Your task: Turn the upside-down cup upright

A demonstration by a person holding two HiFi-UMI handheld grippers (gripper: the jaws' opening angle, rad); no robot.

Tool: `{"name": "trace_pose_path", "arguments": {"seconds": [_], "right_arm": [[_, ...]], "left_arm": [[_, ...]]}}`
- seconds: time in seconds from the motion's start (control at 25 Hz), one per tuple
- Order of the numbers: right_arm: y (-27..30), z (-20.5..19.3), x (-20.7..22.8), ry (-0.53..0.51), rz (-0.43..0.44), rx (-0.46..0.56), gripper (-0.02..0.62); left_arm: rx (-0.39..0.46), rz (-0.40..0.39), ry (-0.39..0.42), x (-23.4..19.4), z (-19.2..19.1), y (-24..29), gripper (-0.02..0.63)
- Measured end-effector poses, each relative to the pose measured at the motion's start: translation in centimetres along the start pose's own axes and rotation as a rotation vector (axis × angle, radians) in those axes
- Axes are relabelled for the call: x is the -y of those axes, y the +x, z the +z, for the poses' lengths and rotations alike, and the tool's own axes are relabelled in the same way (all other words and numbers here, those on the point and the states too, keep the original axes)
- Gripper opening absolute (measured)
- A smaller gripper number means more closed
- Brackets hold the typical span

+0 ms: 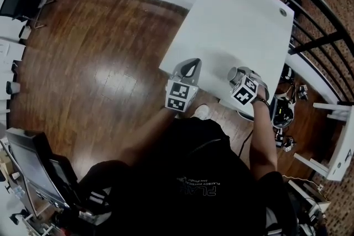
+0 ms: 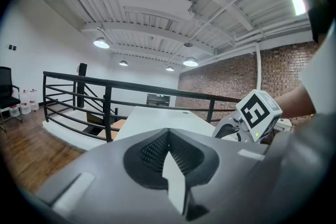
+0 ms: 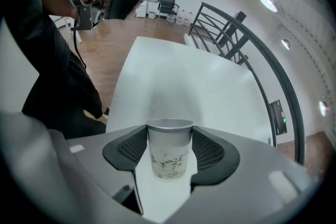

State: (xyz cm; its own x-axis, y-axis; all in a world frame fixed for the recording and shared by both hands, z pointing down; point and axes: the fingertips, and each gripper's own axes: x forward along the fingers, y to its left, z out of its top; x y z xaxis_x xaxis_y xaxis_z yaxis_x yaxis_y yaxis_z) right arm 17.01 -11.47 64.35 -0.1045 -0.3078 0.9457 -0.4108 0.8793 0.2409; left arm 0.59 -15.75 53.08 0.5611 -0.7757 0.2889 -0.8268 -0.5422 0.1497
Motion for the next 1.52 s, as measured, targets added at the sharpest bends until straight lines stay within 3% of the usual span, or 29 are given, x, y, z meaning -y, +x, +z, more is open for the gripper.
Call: {"name": "trace_pose_path", "arguments": {"seconds": [0.2, 0.48, 0.6, 0.72, 1.04, 1.52], "right_arm": [[-1.1, 0.4, 1.5, 0.207, -0.09, 0.202, 0.279], [-2.9, 1.8, 3.2, 0.504, -0.247, 0.573, 0.278], [-2.8, 1.4, 4.1, 0.656, -0.286, 0.674, 0.278], [-2.0, 1.1, 4.2, 0.728, -0.306, 0.699, 0.276], [-1.3, 1.4, 3.3, 0.664, -0.363, 0.673, 0.278], [-2.2, -0.9, 1.8, 0.709, -0.384, 0.645, 0.284]], "left_arm": [[-0.003, -0.016, 0.018, 0.2, 0.2, 0.5, -0.002], [-0.02, -0.035, 0.05, 0.4, -0.1, 0.5, -0.002], [-0.027, -0.039, 0.06, 0.4, -0.2, 0.6, -0.002], [-0.031, -0.035, 0.066, 0.0, -0.4, 0.4, -0.002], [-0.039, -0.026, 0.065, -0.2, -0.5, 0.2, -0.002], [-0.039, -0.033, 0.059, 0.3, -0.6, 0.5, -0.002]]}}
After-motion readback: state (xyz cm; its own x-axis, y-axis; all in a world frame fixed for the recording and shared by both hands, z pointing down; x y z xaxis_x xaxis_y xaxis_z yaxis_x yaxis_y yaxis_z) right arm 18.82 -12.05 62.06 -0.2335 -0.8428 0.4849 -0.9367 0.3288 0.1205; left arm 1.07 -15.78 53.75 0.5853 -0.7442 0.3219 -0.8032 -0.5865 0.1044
